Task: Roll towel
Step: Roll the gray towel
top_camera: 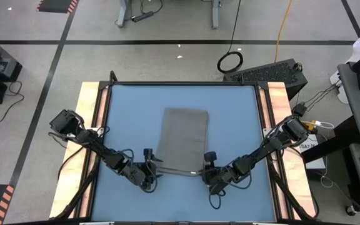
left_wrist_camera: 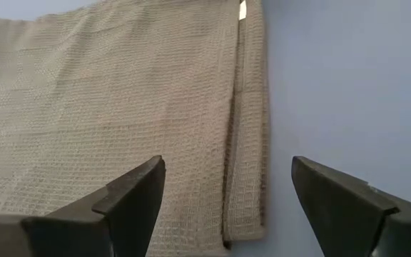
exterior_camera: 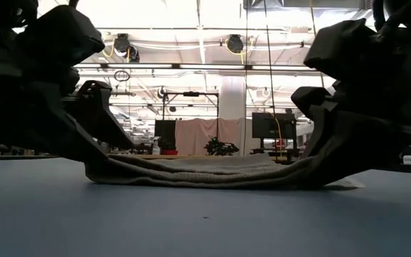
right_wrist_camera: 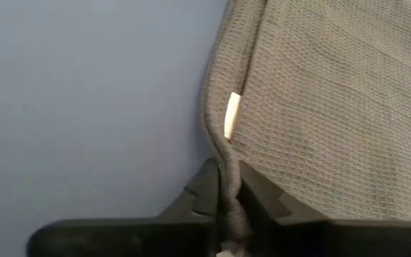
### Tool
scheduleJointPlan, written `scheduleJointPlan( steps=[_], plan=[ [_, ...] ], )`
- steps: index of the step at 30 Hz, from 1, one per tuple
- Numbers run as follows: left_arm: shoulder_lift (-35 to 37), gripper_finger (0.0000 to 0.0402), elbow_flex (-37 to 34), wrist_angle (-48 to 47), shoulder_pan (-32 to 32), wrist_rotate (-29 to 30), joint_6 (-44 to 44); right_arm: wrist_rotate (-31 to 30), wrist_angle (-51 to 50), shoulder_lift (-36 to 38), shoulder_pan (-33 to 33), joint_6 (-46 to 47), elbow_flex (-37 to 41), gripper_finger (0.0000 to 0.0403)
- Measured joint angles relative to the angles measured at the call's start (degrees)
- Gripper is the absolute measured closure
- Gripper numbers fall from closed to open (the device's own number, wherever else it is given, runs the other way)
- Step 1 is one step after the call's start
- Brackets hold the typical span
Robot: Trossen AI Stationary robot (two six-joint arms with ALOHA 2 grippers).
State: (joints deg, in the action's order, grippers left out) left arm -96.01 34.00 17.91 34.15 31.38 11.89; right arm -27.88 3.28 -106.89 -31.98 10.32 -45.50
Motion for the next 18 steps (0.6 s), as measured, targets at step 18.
scheduleJointPlan(
  steps=[18],
  plan=[
    [-3.7,0.0142,0.2,-1.6,-0.2,-3.2,-3.3,0.3,-0.3,2.4,0.1,0.9,0.3,0.0396]
  ],
)
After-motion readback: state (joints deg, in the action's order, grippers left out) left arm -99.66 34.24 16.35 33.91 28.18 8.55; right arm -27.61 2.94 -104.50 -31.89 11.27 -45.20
